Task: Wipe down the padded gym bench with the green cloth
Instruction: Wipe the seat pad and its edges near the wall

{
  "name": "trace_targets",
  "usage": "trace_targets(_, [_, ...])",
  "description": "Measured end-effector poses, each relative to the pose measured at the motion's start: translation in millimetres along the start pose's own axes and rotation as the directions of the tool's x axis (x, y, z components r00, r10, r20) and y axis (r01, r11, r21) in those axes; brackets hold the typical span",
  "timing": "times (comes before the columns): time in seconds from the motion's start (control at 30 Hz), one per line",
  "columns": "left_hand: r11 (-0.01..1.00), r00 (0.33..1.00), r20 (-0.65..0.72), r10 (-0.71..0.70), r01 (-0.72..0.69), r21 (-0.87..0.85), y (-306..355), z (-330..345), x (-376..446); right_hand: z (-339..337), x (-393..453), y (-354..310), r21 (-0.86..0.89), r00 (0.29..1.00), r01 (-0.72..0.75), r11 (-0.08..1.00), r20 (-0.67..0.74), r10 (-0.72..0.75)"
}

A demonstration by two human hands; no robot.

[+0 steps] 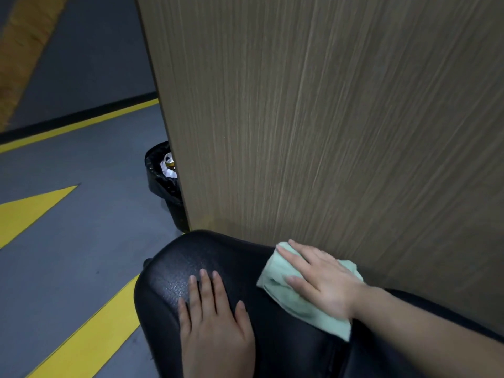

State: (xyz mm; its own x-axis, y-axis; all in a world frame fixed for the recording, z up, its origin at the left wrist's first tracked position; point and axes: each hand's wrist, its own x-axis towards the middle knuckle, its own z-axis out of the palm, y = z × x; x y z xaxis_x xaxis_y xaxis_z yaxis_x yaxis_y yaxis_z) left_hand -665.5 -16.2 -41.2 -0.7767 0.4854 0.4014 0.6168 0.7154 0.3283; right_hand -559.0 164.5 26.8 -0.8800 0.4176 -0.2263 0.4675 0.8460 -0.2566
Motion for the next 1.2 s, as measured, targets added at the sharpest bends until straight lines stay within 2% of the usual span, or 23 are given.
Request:
trace_targets(0.03, [1.000,1.000,-0.007,-0.001,0.001,-0.011,0,-1,0,-2,-4,-2,-0.031,0.998,0.010,0.999,-0.053,-0.012])
trace_targets(0.13, [1.000,1.000,-0.009,0.006,-0.006,-0.013,0,-1,2,-1,-20,-21,-0.056,0.980,-0.176,0.983,-0.099,0.170])
trace_targets(0.2, [1.000,1.000,0.006,0.008,-0.008,-0.009,0,-1,2,9,-21,-27,0.099,0.947,-0.320,0.942,0.060,0.315])
trace_targets(0.23, [1.000,1.000,0.013,0.010,-0.010,-0.008,0,-2,2,11,-17,-30,0.145,0.935,-0.355,0.924,0.067,0.349])
trace_targets(0.33, [1.000,1.000,-0.005,0.017,-0.017,-0.005,0,-2,2,16,-2,-25,0.101,0.954,-0.293,0.951,-0.035,0.298])
trace_targets(0.37, [1.000,1.000,-0.014,0.019,-0.019,0.001,0,-1,2,15,2,-21,0.076,0.971,-0.229,0.970,-0.056,0.233])
trace_targets(0.5, [1.000,1.000,-0.025,0.016,-0.016,-0.006,0,-1,1,3,13,-5,0.037,0.999,0.043,0.998,0.029,-0.044])
trace_targets(0.57, [1.000,0.999,-0.040,0.020,-0.020,-0.005,1,-1,0,3,9,0,0.060,0.987,0.155,0.986,0.028,-0.157])
trace_targets(0.63, [1.000,0.998,-0.058,0.023,-0.023,-0.010,0,-1,1,7,-5,2,0.191,0.972,0.236,0.953,-0.028,-0.235])
trace_targets(0.7, [1.000,0.998,-0.053,0.019,-0.019,-0.005,-1,-1,1,8,-23,11,0.486,0.984,0.171,0.857,-0.122,-0.128])
trace_targets(0.77, [1.000,0.999,-0.040,0.018,-0.018,0.009,0,-1,1,4,-30,16,0.602,0.987,0.052,0.797,-0.151,0.049])
trace_targets(0.83, [1.000,1.000,-0.023,0.017,-0.017,0.014,1,-2,0,2,-24,10,0.459,0.990,-0.035,0.888,-0.106,0.094])
trace_targets(0.9, [0.999,0.999,-0.022,0.023,-0.023,0.023,1,-2,0,5,-14,-4,0.185,0.982,-0.189,0.964,0.040,0.185])
trace_targets(0.97, [0.999,0.999,-0.029,0.035,-0.034,0.031,0,-1,0,5,-4,-15,-0.075,0.944,-0.310,0.948,0.096,0.316])
trace_targets(1.0, [0.999,0.999,-0.033,0.039,-0.038,0.034,-1,0,0,2,0,-19,-0.133,0.921,-0.362,0.923,0.102,0.376])
trace_targets(1.1, [0.998,0.998,-0.036,0.053,-0.051,0.043,-2,2,0,1,15,-29,-0.102,0.886,-0.445,0.890,0.093,0.454])
trace_targets(1.2, [0.997,0.998,-0.034,0.055,-0.053,0.048,-1,3,0,11,21,-35,-0.081,0.939,-0.344,0.936,-0.003,0.345])
